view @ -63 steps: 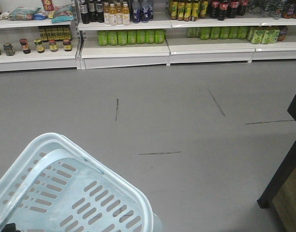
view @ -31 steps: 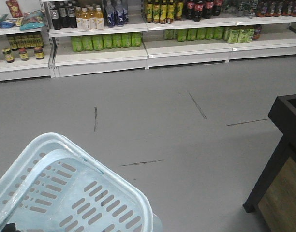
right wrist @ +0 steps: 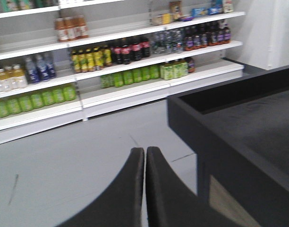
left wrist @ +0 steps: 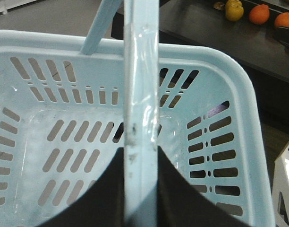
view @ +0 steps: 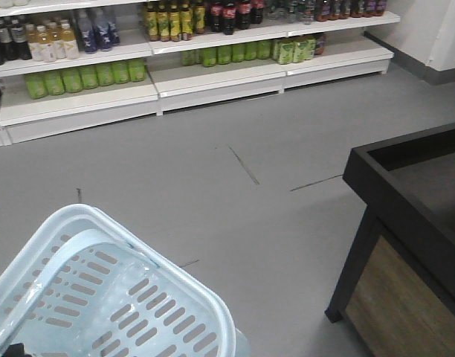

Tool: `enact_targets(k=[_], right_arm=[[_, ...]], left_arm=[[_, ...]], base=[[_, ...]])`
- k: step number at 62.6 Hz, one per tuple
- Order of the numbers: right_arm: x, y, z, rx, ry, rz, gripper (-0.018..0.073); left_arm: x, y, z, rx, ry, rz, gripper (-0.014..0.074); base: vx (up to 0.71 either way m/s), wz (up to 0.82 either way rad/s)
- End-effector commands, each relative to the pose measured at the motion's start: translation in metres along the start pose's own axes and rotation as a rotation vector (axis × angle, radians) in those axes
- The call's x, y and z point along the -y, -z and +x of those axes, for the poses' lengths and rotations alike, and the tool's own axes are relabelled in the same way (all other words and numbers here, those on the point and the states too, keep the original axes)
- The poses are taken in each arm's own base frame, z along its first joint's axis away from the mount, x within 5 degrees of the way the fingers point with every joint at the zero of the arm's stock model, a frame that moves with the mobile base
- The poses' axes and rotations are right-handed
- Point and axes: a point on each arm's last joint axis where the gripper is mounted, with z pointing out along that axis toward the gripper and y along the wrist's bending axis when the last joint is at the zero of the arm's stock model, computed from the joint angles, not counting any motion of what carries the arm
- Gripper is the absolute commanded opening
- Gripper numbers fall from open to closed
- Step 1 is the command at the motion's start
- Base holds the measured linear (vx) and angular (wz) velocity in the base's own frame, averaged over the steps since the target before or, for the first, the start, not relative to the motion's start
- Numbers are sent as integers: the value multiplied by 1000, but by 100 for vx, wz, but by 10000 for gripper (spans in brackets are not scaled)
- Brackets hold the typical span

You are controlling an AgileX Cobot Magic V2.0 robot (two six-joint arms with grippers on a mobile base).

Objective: Pick three apples into basket with both arms
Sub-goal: 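Turn the base toward the black fruit table with oranges and apples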

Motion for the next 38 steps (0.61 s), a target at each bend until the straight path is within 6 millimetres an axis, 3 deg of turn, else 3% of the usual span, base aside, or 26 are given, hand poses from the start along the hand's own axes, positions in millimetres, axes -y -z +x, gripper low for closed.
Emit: enact_targets(k=[1,38], right_arm=[[-1,0,-3,76,16,-15,-4],[-1,0,-3,76,16,-14,-4]], left_arm=[[2,4,-16,109,31,2,-8],[2,4,-16,112,32,1,-7]], base=[[14,-44],[11,-40]])
